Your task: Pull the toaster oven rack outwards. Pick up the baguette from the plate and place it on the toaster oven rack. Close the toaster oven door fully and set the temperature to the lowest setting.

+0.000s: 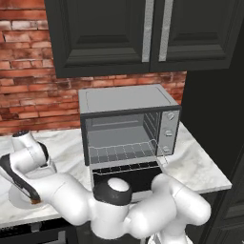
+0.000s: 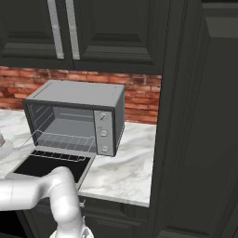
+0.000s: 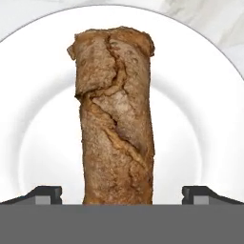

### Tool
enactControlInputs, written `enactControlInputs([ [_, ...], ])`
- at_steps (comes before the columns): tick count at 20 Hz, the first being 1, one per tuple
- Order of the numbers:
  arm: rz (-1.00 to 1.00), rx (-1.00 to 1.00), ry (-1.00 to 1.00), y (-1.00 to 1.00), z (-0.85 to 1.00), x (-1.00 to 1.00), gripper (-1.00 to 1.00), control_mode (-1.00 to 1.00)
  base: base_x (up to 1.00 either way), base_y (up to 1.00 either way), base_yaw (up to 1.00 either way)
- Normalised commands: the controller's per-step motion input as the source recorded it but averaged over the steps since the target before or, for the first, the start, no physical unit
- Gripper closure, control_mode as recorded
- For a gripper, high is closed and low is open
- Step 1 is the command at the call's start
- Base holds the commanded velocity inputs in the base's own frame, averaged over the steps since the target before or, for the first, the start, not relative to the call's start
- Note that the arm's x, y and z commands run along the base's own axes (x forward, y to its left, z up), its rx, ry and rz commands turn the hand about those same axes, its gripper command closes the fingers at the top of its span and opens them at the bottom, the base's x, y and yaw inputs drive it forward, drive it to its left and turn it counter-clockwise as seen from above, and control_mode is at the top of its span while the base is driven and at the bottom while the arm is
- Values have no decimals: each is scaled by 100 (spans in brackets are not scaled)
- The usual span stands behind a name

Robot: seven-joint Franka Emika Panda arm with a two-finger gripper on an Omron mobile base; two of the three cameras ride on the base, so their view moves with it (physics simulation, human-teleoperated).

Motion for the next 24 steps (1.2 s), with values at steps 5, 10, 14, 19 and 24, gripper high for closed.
enactControlInputs([
  [5, -1, 1, 0, 0, -41, 0, -100, -100, 0, 0, 0],
  [10, 0, 0, 1, 5, -36, 0, 100, -100, 0, 0, 0],
  [14, 0, 0, 0, 0, -1, 0, 100, -100, 0, 0, 0],
  [19, 8, -4, 0, -4, 61, -16, 100, -100, 0, 0, 0],
  [24, 23, 0, 2, -32, 81, -20, 100, -100, 0, 0, 0],
])
